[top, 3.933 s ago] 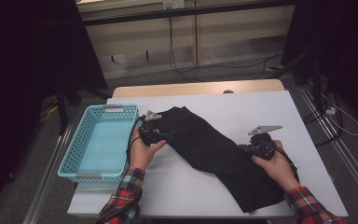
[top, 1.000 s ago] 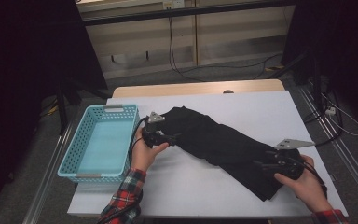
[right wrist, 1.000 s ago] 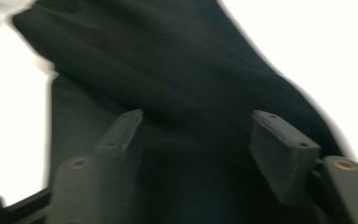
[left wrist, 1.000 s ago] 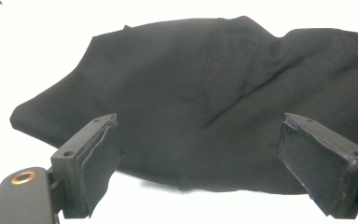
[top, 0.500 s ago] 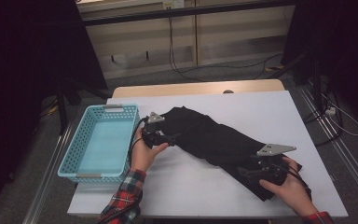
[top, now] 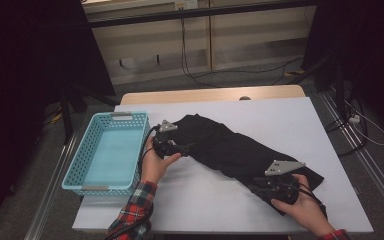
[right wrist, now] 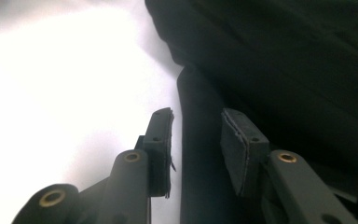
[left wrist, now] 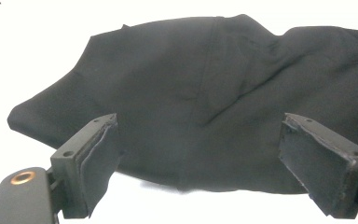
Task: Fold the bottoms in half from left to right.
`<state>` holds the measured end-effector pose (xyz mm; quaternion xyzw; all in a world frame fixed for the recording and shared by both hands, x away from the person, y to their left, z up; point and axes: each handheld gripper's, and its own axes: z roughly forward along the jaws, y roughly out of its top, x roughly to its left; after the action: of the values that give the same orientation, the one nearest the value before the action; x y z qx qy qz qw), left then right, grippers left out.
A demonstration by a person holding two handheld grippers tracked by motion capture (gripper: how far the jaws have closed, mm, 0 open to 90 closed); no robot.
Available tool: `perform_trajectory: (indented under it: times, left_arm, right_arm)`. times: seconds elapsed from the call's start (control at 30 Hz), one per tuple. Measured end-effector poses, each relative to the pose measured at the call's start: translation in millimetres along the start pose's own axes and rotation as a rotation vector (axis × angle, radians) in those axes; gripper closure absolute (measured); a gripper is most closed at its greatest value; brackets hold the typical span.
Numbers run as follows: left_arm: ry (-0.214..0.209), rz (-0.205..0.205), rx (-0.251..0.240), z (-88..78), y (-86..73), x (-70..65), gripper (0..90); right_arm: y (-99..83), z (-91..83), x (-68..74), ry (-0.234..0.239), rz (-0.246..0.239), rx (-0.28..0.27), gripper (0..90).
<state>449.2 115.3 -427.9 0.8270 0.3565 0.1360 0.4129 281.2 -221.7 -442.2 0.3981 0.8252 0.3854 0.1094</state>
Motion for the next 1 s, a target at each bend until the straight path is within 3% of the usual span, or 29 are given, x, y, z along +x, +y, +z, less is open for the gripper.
perform_trajectory:
  times: [0.23, 0.37, 0.5, 0.63, 1.0]
  left_arm:
    - [-0.001, -0.003, 0.007, 1.4, -1.1, -0.4, 13.5]
    - [0.001, -0.002, 0.007, 1.4, -1.3, -0.2, 13.5]
    - [-0.003, -0.007, 0.005, 1.2, -1.5, -0.2, 13.6]
    - [0.000, 0.000, 0.006, 0.7, -1.2, 0.5, 13.6]
    - [-0.007, -0.012, -0.004, 0.0, -0.4, 0.8, 13.7]
  right_arm:
    - [-0.5, 11.6, 4.4, -0.016, -0.046, 0.032, 59.2]
    - [1.2, 14.1, 5.7, -0.063, -0.106, 0.045, 71.9]
    - [0.4, 12.4, 0.0, -0.070, -0.107, 0.042, 85.8]
    - [-0.1, 9.5, -2.9, -0.040, -0.075, 0.039, 87.8]
    - [-11.9, -8.8, 15.1, 0.037, -0.097, 0.072, 88.0]
